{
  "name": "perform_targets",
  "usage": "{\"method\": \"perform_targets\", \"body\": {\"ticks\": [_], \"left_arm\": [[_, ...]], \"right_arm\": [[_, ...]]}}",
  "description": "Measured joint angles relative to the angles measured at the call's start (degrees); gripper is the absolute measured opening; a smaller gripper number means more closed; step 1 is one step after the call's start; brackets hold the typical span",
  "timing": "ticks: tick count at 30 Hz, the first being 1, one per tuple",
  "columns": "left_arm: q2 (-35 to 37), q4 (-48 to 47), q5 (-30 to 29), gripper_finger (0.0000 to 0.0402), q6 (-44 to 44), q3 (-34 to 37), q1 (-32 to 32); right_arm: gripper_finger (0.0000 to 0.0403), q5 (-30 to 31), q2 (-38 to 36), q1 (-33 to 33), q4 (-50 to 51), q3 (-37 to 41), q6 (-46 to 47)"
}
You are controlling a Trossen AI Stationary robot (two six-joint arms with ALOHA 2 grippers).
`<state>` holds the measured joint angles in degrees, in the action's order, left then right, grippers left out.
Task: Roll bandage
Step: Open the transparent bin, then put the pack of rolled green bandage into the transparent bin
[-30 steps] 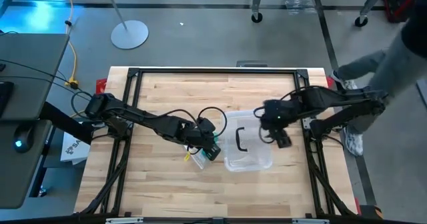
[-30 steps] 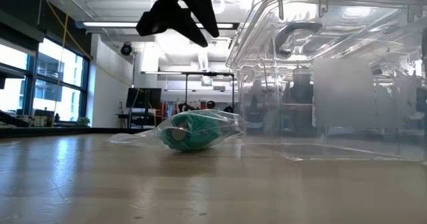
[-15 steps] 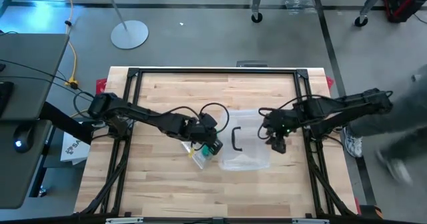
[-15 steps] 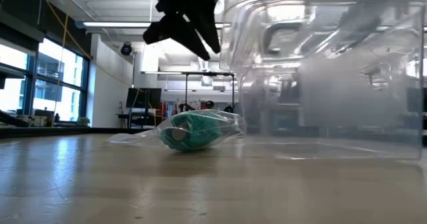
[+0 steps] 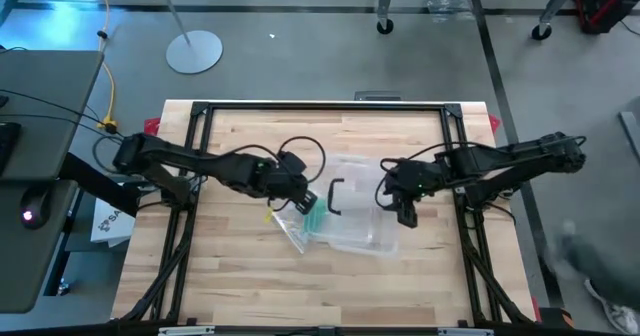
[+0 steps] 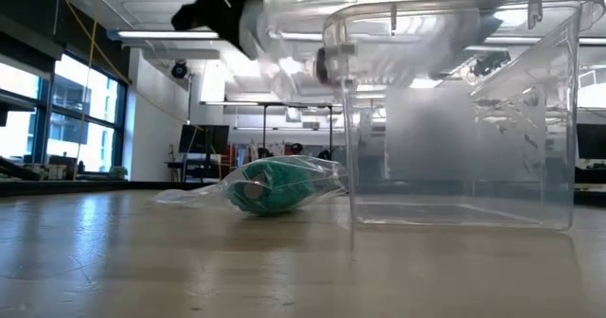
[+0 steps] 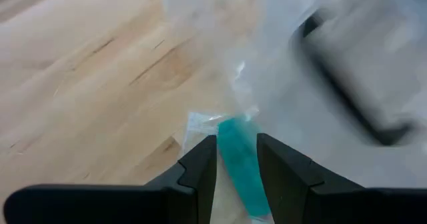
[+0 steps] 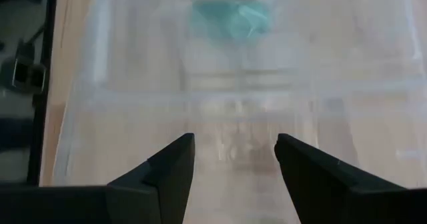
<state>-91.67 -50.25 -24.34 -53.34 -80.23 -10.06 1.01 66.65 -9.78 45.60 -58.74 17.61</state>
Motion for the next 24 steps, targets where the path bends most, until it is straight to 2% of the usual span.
{"method": "perform_targets", "body": {"ticks": [5, 9, 13, 19, 21, 24], "left_arm": [[1.42, -1.06, 0.04, 0.0103, -0.63, -0.12, -0.26], [1.42, -2.54, 3.58, 0.0103, -2.97, 0.00, -0.67], [3.06, -3.35, 7.80, 0.0105, -7.09, 3.05, -0.90], [8.17, -1.64, 9.58, 0.0113, -12.14, 8.40, -1.40], [9.18, -0.31, 12.60, 0.0113, -12.62, 10.25, -1.40], [9.08, 2.44, 22.72, 0.0113, -11.21, 12.27, -1.75]], "right_arm": [[0.0206, -0.81, -0.04, 0.89, 1.49, -0.55, -1.11], [0.0206, -1.27, 0.22, 1.27, 2.41, -0.55, -2.04], [0.0206, -1.55, 0.22, 1.25, 4.22, -0.55, -1.38], [0.0206, -3.12, -0.43, 0.31, 7.03, -0.55, -1.65], [0.0206, -3.23, -0.97, 0.24, 7.04, -0.55, -2.30], [0.0206, -3.20, -1.43, -0.03, 6.32, -0.55, -2.90]]}}
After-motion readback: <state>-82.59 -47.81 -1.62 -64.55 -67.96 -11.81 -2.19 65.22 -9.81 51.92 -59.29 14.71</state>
